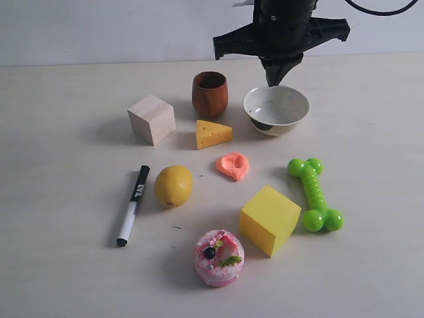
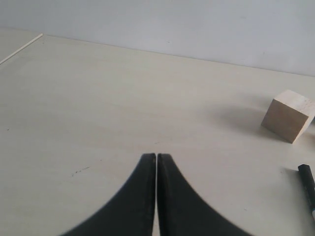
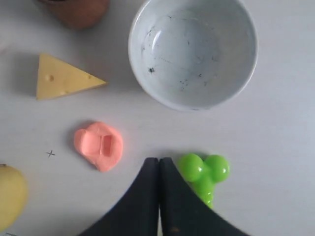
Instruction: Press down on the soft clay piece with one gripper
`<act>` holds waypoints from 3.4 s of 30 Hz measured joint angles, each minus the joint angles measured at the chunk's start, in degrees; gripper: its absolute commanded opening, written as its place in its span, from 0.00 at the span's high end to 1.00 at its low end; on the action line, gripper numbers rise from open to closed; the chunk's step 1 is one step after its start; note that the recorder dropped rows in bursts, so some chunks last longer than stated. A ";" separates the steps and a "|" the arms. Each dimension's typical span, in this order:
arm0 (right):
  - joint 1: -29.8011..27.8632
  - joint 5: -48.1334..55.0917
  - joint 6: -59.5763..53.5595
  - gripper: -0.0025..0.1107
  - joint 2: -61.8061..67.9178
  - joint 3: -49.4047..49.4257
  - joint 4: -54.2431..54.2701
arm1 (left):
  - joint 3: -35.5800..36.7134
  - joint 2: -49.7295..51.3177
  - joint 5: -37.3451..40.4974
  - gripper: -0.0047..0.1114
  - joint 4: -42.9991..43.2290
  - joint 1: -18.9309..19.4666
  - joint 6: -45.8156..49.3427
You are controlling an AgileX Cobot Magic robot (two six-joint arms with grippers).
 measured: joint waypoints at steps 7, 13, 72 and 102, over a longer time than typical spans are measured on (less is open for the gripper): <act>0.00 -9.42 0.21 0.98 -8.87 6.18 -4.16 | 0.00 0.00 0.00 0.93 0.00 0.00 0.00; 0.00 -14.13 0.21 0.98 -21.92 14.95 -11.02 | 0.00 0.00 0.00 0.93 0.00 0.00 0.00; -31.52 -20.30 4.58 0.98 -93.06 54.99 -11.76 | 0.00 0.00 0.00 0.93 0.00 0.00 0.00; -32.21 -54.90 -9.55 0.98 -98.25 92.01 -1.01 | 0.00 0.00 0.00 0.93 0.00 0.00 0.00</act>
